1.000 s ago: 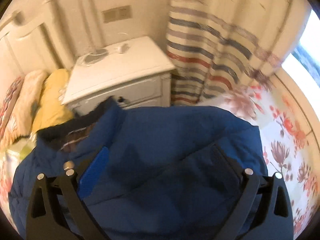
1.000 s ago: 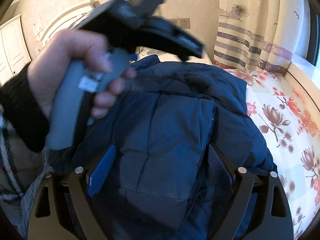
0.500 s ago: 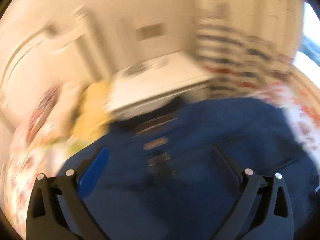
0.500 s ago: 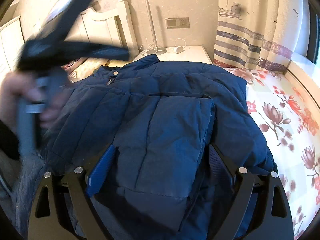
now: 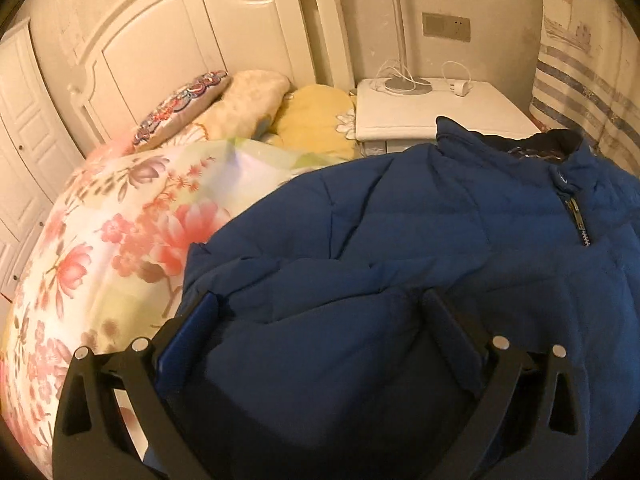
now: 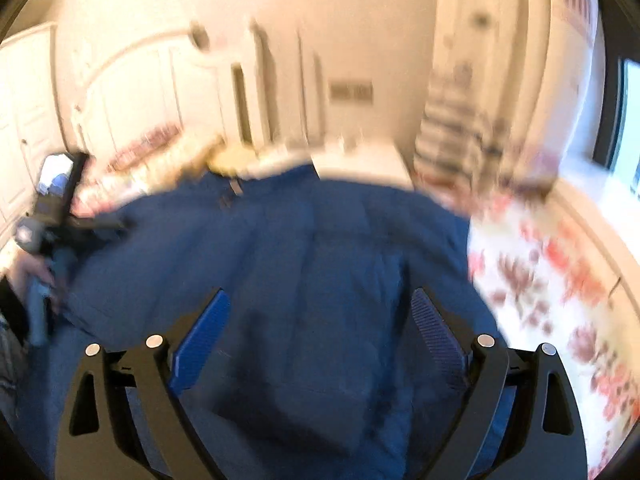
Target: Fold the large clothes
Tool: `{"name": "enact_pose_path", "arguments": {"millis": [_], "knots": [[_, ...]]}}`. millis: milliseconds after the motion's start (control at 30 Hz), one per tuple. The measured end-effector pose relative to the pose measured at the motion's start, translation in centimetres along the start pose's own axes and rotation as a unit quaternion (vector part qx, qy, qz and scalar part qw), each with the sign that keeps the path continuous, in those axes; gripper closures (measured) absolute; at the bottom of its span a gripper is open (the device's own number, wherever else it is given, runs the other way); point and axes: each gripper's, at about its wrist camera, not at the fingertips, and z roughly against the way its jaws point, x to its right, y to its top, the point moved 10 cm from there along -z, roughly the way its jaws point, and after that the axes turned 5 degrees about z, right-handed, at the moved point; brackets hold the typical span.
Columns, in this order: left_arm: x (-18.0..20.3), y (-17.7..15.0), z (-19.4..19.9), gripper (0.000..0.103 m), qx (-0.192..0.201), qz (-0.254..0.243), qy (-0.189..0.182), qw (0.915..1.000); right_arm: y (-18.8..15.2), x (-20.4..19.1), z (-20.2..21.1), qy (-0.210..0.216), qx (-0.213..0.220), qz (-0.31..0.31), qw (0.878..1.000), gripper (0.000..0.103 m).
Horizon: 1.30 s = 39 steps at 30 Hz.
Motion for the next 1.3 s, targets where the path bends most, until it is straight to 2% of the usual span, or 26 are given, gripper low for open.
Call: {"name": "enact_pose_path", "arguments": {"millis": [33,100,133,167,200,367,533,567,633,667,733,767,833,867,900,967,1100,1200,1300], "knots": [[-0.1,-0.1,0.1,0.002,0.001,0.002,0.000,1.0000,0.7,-1.2,0.5,0.005,0.011,0.020,1.000,0.013],[-0.5,0.0,0.3,0.002,0.004,0.005,0.002,1.0000,0.3,-3.8,0.0,0.029,-0.004,0.063,0.998,0.011],[-0.4,-0.1,0.3,0.002,0.006,0.003,0.005,1.0000,-1.2,-5.3,-1.5,0.036,-0.039,0.098,0.994,0.008],[-0.2,0.0,0.2,0.002,0.008,0.001,0.010,0.9999,-3.4,-6.0,-3.4,0.016,-0.085,0.138,0.987,0.008],[-0.2,0.0,0.3,0.002,0.010,0.000,0.011,0.9999,-4.6,-6.2,-4.5,0.005,-0.112,0.153,0.982,0.008],[-0.4,-0.2,0.6,0.002,0.012,0.005,0.008,0.9999,-5.1,-5.6,-4.6,0.019,-0.121,0.141,0.982,0.005],[-0.8,-0.1,0.9,0.003,-0.001,0.024,-0.020,0.9995,-5.3,-5.7,-4.6,0.014,-0.123,0.145,0.982,0.005],[-1.0,0.2,2.0,0.004,0.008,0.039,-0.023,0.9990,-5.2,-5.8,-4.7,0.015,-0.123,0.143,0.982,0.005],[-0.6,0.5,5.2,0.003,0.044,0.080,-0.067,0.9935,-5.1,-5.8,-4.7,0.019,-0.124,0.140,0.982,0.005],[0.2,0.2,6.9,0.003,0.052,0.092,-0.102,0.9892,-5.1,-5.7,-4.7,0.020,-0.125,0.139,0.982,0.005],[2.5,-1.6,9.0,0.003,0.037,0.083,-0.146,0.9851,-5.1,-5.7,-4.7,0.020,-0.125,0.139,0.982,0.005],[3.8,-3.2,9.4,0.003,0.022,0.061,-0.150,0.9866,-5.0,-5.7,-4.7,0.020,-0.125,0.139,0.982,0.005],[5.6,-6.5,8.5,0.002,-0.014,-0.002,-0.118,0.9930,-5.1,-5.7,-4.7,0.021,-0.125,0.139,0.982,0.005],[6.0,-7.5,8.3,0.002,0.001,-0.032,-0.093,0.9951,-5.1,-5.7,-4.7,0.023,-0.124,0.138,0.982,0.005],[6.1,-7.8,8.3,0.002,0.012,-0.034,-0.089,0.9954,-5.0,-5.7,-4.7,0.023,-0.124,0.137,0.982,0.005],[6.0,-7.8,7.9,0.002,0.002,-0.019,-0.098,0.9950,-5.0,-5.6,-4.7,0.023,-0.125,0.136,0.982,0.005],[6.2,-7.8,7.4,0.002,-0.002,-0.029,-0.087,0.9958,-5.0,-5.6,-4.9,0.026,-0.128,0.133,0.982,0.005],[6.2,-7.9,7.5,0.002,-0.002,-0.028,-0.097,0.9949,-5.0,-5.6,-5.0,0.028,-0.130,0.132,0.982,0.004],[5.3,-8.0,8.6,0.002,-0.011,-0.033,-0.098,0.9946,-5.0,-5.3,-4.7,0.059,-0.138,0.122,0.981,0.004]]}}
